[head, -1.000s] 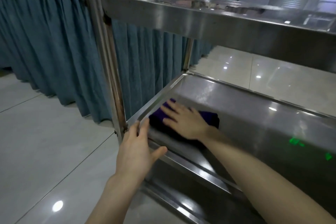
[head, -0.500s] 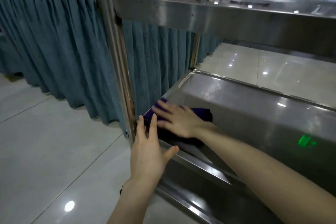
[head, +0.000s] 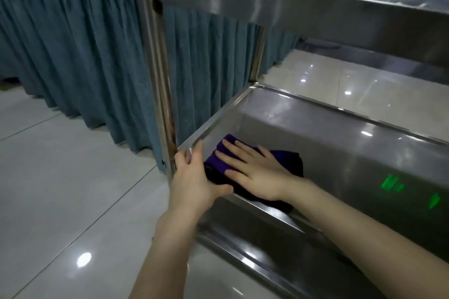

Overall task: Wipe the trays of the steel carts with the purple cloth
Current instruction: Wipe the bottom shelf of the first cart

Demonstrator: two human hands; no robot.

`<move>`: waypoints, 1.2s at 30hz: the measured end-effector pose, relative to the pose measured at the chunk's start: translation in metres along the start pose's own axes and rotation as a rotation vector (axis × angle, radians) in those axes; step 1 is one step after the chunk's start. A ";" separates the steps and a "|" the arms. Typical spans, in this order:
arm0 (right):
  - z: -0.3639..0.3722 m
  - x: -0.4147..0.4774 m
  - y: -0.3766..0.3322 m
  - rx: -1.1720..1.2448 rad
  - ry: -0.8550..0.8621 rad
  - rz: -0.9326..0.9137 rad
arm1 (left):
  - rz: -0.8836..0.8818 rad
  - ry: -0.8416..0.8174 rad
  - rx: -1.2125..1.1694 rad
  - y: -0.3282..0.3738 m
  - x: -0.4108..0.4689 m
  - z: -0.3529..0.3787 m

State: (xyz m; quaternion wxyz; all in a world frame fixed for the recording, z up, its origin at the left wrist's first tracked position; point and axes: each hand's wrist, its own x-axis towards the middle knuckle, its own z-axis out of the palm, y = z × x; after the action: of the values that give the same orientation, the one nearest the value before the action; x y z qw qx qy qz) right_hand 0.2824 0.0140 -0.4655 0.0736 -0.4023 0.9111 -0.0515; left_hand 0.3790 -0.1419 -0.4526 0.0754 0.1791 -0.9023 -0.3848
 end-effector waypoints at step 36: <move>-0.015 -0.079 0.137 0.057 0.101 0.738 | 0.710 -0.037 0.346 0.049 0.026 0.092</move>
State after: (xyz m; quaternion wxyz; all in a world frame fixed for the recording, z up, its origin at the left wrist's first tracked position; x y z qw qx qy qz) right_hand 0.2334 0.1649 -0.4648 0.0533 -0.0415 0.9955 -0.0667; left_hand 0.3171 -0.0588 -0.4805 0.1560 -0.1408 -0.9609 -0.1805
